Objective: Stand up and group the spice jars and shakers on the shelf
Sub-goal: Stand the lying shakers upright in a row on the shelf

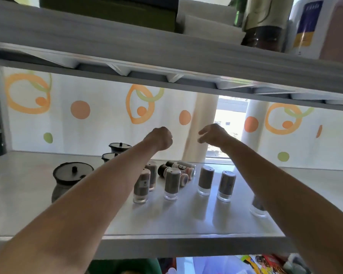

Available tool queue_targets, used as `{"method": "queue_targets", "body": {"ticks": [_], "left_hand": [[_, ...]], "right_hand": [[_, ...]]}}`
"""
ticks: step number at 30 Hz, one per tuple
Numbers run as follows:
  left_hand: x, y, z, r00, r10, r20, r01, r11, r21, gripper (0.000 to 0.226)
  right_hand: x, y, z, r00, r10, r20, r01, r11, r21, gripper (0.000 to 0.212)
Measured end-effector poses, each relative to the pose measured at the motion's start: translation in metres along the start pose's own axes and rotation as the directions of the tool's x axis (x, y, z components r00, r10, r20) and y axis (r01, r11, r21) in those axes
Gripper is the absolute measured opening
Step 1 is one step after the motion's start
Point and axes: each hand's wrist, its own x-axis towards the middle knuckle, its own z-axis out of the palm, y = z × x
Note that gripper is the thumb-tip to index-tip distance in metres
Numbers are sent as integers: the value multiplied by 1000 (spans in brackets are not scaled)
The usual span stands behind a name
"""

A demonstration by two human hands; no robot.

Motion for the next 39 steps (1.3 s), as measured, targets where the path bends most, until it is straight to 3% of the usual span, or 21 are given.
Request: {"method": "queue_targets", "body": {"ticks": [5, 8, 11, 16, 20, 24, 28, 30, 32, 35, 39], "left_hand": [[22, -25, 14, 964, -53, 260, -23, 959, 284, 34], [34, -28, 26, 931, -114, 348, -22, 931, 364, 22], [38, -28, 30, 889, -187, 418, -12, 903, 430, 25], [40, -27, 36, 859, -193, 475, -28, 908, 419, 25], [39, -26, 38, 888, -174, 426, -2, 925, 381, 31], [39, -22, 38, 918, -161, 363, 59, 959, 277, 32], [35, -12, 25, 974, -120, 193, 86, 980, 177, 22], [35, -7, 16, 991, -66, 113, 44, 981, 188, 12], [35, -4, 8, 999, -28, 46, 17, 974, 224, 25], [33, -2, 0, 999, 30, -31, -20, 958, 285, 26], [28, -7, 3, 995, 76, -62, -49, 929, 367, 24]], "right_hand": [[22, -9, 68, 958, 16, 288, 6, 997, -74, 32], [31, -4, 95, 934, 87, 345, -24, 983, -183, 31], [35, -2, 108, 920, 169, 353, -82, 965, -250, 10], [43, -3, 118, 916, 144, 375, -30, 956, -292, 13], [45, 0, 122, 886, 177, 429, -64, 962, -265, 20], [45, -2, 121, 902, 171, 397, -92, 973, -210, 27], [46, -7, 114, 906, 113, 407, -88, 993, -81, 42], [46, -11, 114, 917, 72, 393, -89, 996, 26, 50], [46, -13, 117, 941, 23, 336, -66, 991, 115, 52], [48, -14, 124, 975, -39, 221, -12, 974, 227, 59], [46, -15, 135, 988, -50, 148, 22, 982, 186, 64]]}}
